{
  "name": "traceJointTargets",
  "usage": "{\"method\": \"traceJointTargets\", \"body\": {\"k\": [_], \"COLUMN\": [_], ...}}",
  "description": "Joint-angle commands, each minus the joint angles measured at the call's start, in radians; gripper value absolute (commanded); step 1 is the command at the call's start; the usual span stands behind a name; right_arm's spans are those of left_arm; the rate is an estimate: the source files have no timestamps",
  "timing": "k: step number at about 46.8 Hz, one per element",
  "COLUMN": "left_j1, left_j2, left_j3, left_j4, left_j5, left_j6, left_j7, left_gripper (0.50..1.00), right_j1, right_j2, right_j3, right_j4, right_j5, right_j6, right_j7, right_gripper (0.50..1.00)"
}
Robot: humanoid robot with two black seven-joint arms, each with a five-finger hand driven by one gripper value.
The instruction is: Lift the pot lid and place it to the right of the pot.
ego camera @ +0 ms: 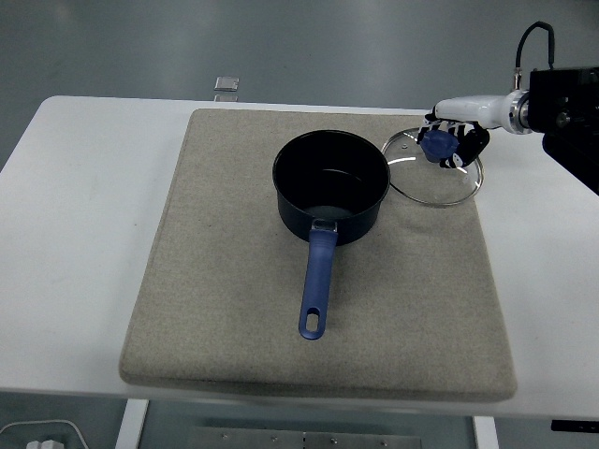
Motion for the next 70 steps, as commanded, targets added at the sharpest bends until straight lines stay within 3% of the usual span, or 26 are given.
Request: {"method": "traceJointTargets", "body": {"k": [1, 13, 20, 35, 59, 70], "left_j1": [0.000, 0.000, 0.000, 0.000, 0.000, 0.000], "left_j2": [0.000, 0.000, 0.000, 0.000, 0.000, 0.000], "left_j3": [0.000, 0.000, 0.000, 0.000, 0.000, 0.000], "left_j4": [0.000, 0.000, 0.000, 0.000, -0.001, 0.000], "left_j5": [0.000, 0.000, 0.000, 0.000, 0.000, 0.000], "left_j6": [0.000, 0.000, -0.001, -0.001, 0.000, 0.000], "left_j7": [0.000, 0.000, 0.000, 0.000, 0.000, 0.000], "left_gripper": [1.000, 1.000, 1.000, 1.000, 1.000, 1.000], "right_j1": [-0.006, -0.012, -0.012, -0.011, -0.015, 0.035], "right_j2": [0.005, 0.005, 0.006, 0.005, 0.003, -0.013], "right_j3": [-0.003, 0.003, 0.002, 0.002, 0.000, 0.014], "right_j4": [0.000, 0.002, 0.002, 0.002, 0.005, 0.008], "right_j5": [0.000, 0.005, 0.008, 0.011, 0.014, 0.119], "right_j6": [0.000, -0.005, -0.003, 0.003, 0.018, 0.147], "right_j7": [-0.001, 0.001, 0.001, 0.003, 0.004, 0.016], "right_gripper": [0.500, 0.506, 0.692, 0.782, 0.795, 0.817]}}
